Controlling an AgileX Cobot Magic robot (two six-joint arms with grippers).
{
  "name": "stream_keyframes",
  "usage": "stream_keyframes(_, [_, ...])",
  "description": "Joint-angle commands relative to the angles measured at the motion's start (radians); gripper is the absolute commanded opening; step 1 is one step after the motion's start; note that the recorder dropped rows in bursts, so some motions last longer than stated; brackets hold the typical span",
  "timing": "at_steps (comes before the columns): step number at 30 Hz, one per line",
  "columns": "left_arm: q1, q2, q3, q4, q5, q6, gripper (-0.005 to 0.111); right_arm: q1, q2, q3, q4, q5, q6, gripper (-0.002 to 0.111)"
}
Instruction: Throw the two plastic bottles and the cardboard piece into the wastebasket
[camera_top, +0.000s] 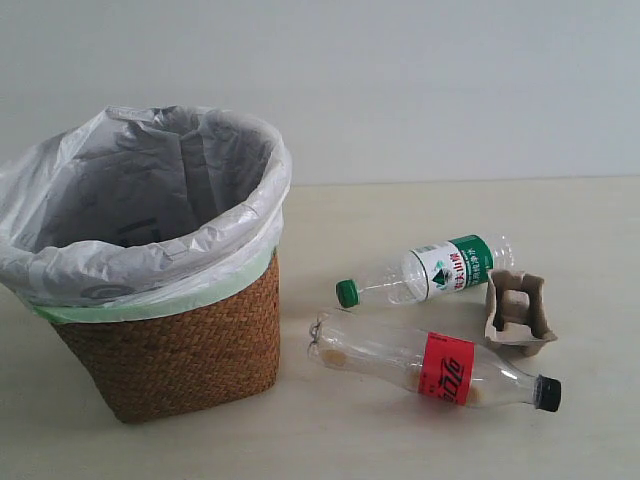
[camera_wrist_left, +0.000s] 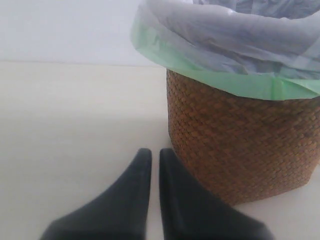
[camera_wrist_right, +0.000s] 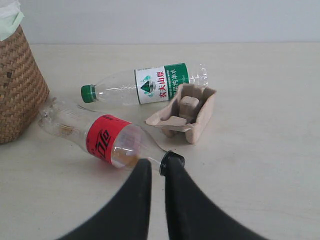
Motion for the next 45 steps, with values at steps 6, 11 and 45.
stream_keyframes(6, [0.003, -0.002, 0.003, 0.002, -0.003, -0.009, 0.006, -0.002, -0.004, 0.004, 0.343, -0.027, 0.344, 0.007])
stream_keyframes(11, [0.003, -0.002, 0.003, 0.002, -0.003, -0.009, 0.006, -0.002, -0.004, 0.004, 0.362, -0.032, 0.357, 0.007])
stream_keyframes(45, [0.003, -0.002, 0.003, 0.002, -0.003, -0.009, 0.006, 0.112, 0.272, -0.274, 0.451, -0.254, -0.051, 0.006])
